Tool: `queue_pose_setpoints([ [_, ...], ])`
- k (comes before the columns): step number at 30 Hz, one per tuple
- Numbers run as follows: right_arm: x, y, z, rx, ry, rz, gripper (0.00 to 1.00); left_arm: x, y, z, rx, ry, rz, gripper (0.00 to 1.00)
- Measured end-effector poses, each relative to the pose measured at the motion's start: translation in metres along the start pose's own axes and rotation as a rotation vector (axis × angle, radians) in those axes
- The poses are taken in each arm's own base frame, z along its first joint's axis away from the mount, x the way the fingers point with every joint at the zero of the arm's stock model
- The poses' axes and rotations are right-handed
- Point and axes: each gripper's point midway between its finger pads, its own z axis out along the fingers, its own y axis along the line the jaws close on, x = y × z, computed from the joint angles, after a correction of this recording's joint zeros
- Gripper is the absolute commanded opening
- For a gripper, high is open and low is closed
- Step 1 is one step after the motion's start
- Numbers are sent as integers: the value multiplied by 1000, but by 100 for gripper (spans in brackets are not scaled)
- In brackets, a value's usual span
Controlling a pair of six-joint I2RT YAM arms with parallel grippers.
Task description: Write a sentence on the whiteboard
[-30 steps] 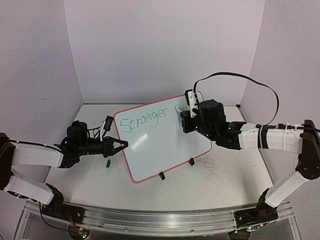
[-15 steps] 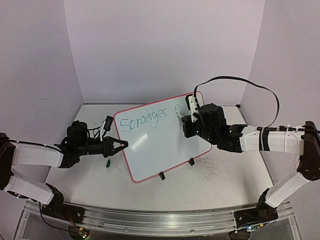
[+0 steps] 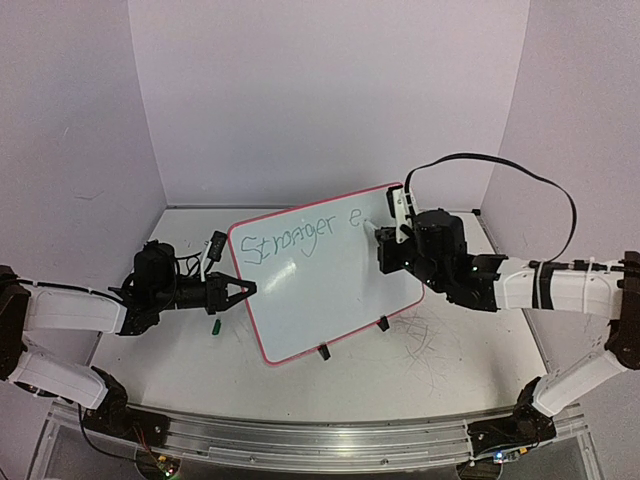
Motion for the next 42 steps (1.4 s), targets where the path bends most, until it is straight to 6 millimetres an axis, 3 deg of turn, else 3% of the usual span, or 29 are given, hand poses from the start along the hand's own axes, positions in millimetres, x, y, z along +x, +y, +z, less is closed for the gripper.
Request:
queue_pose_setpoints([
  [7,-11,-11,1,3,-28,23,0,0,0,0,1,0,0,0],
  [11,-13,-7,9,-7,-26,23,0,0,0,0,1,0,1,0],
  [27,-4,-14,22,40,-4,21,0,0,0,-1,-1,1,-1,0],
  [42,-10,-11,26,34,-18,25,0,0,0,-1,-2,1,-3,0],
])
